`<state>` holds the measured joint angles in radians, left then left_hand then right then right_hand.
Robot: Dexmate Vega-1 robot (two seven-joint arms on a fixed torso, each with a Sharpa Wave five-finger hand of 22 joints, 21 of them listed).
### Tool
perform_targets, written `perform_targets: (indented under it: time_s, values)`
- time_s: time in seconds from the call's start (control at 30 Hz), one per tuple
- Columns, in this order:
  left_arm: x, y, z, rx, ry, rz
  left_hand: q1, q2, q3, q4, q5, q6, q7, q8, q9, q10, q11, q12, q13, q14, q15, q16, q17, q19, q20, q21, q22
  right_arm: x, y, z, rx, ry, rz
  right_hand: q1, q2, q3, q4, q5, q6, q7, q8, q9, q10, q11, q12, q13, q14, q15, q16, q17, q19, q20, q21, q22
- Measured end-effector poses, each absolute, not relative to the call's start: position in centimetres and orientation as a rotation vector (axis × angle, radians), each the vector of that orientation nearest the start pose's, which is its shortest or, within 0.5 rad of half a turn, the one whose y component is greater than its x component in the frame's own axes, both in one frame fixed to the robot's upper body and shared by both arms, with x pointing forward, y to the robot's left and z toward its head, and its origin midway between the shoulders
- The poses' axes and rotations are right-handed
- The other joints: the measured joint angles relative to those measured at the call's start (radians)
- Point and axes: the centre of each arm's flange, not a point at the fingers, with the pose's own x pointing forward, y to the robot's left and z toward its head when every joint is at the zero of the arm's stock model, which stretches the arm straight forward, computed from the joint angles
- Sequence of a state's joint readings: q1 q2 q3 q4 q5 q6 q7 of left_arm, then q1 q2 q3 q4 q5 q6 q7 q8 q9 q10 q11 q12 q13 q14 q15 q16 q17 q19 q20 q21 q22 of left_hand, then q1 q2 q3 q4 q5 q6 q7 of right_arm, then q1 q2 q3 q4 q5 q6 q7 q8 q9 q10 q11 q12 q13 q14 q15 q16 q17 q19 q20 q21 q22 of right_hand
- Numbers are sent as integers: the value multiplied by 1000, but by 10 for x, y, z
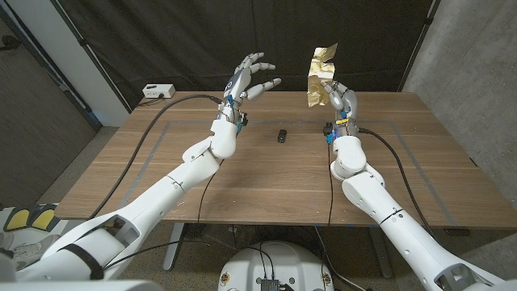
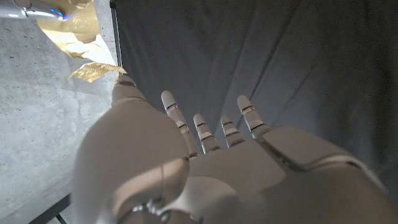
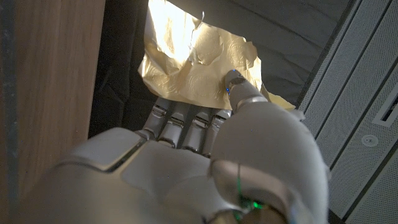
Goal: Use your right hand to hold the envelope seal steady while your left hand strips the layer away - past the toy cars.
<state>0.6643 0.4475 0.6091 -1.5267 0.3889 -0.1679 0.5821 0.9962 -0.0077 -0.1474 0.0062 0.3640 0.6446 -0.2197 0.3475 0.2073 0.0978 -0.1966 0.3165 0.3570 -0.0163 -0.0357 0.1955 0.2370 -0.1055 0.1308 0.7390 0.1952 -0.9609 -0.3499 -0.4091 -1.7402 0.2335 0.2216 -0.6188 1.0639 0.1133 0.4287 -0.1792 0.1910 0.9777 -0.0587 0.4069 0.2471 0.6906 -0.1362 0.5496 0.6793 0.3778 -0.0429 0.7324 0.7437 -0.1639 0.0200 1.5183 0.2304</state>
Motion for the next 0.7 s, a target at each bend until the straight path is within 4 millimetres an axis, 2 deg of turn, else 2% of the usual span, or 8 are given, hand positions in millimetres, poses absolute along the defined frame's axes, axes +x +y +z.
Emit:
perform_targets:
  time_s: [0.07, 0.17, 0.2, 0.3, 0.33, 0.43, 0.6, 0.7]
  values:
    - [588, 137, 92, 710, -1163, 168, 3, 4, 2, -4, 0, 0, 0, 0, 0, 0, 0, 0, 0, 0, 0, 0, 0, 0, 0, 0, 0, 556, -184, 31, 84, -880, -173, 1, -1, 0, 0, -3, 0, 0, 0, 0, 0, 0, 6, 0, 0, 0, 4, 5, -3, 3, 7, 0]
    - [595, 140, 93, 719, -1151, 176, 28, 8, 7, -9, 0, 0, 0, 0, 0, 0, 0, 0, -5, 0, 0, 4, 0, 2, -3, 0, 0, 553, -187, 32, 35, -907, -233, 11, 0, -4, 4, -7, 0, 0, 0, 0, 2, -3, 6, 0, 2, 2, 7, 5, -3, 3, 7, 2]
    - [594, 137, 94, 691, -1161, 137, 37, 14, 10, -16, 0, 6, -6, 0, 1, 2, -2, 0, -5, 0, 0, 5, -2, 7, -5, 0, 0, 552, -178, 32, 32, -910, -235, 12, -1, -4, 4, -7, 0, 0, 1, 0, 7, 0, 6, 0, 8, 0, 11, 5, -5, 5, 7, 4]
    - [601, 140, 97, 698, -1152, 139, 84, 21, 21, -37, 8, 29, -5, 2, 5, 11, -11, 0, -5, 3, 3, 12, -5, 13, -7, 0, 0, 551, -178, 32, -19, -919, -282, 17, -6, -4, 4, -7, 4, -1, 1, -2, 9, 2, 14, -3, 9, -1, 15, 6, -9, 9, 14, 5]
    - [598, 136, 98, 677, -1164, 101, 98, 24, 25, -42, 8, 38, -4, 5, 8, 13, -13, 0, -5, 4, 4, 13, -5, 14, -8, 0, 0, 547, -169, 35, -12, -928, -272, 17, -6, -4, 4, -7, 5, -2, 1, -5, 13, 5, 14, -3, 9, -1, 16, 9, -9, 9, 14, 5]
    - [601, 136, 101, 682, -1173, 79, 118, 31, 27, -52, 8, 42, -6, 5, 9, 13, -13, 0, -5, 4, 4, 13, -5, 25, -8, 0, -5, 545, -163, 38, -51, -931, -293, 18, -5, -4, 4, -7, 8, 0, 2, -11, 13, 5, 20, -2, 9, -1, 19, 9, -6, 12, 14, 8]
    - [601, 134, 106, 726, -1203, 67, 122, 28, 28, -60, 8, 51, -3, 5, 9, 9, -9, 0, -5, 0, 0, 13, -5, 25, -8, 0, -5, 544, -158, 41, -95, -919, -306, 30, -6, -4, 4, -7, 11, 0, 2, -13, 19, 11, 22, -3, 9, -1, 30, 14, -10, 18, 22, 9]
    - [600, 133, 109, 766, -1234, 73, 122, 28, 27, -60, 3, 51, -3, 5, 9, 9, -9, 0, -5, 0, 0, 13, -5, 25, -8, 0, -5, 542, -154, 45, -120, -907, -305, 30, -6, -14, 3, -7, 11, 0, 2, -16, 23, 16, 28, -3, 9, -1, 34, 19, -10, 18, 22, 14]
